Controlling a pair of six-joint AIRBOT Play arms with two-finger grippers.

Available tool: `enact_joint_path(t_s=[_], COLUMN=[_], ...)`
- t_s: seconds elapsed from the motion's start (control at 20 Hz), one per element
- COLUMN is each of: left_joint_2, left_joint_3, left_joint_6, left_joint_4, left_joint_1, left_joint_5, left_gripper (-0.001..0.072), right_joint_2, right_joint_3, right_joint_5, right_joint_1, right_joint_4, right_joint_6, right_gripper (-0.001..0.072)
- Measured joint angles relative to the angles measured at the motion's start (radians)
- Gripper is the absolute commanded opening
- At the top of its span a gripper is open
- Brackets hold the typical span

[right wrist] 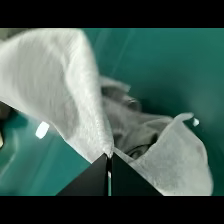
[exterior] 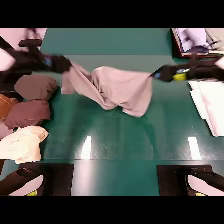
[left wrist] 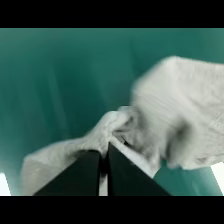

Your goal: Fold the shirts.

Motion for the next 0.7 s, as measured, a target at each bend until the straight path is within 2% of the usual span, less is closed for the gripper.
enact_joint_path(t_s=[0.4, 0.7], left_joint_2=[0.19, 0.205], left_joint_3=[0.457, 0.629], left_joint_6=[0.039, 0.06], left_joint_4=[0.016, 0.023], left_joint_1=[0.0, -0.002], left_joint_5=[-0.071, -0.073], left_gripper=[0.0023, 0.0023], right_joint_2=[0.249, 0.225], right_joint_3=[0.439, 0.723], right_joint_5=[0.164, 0.253], right_joint_1=[-0.163, -0.238], right_joint_4=[-0.256, -0.353], right_joint_6=[0.102, 0.163], right_gripper=[0.0012, 0.0011])
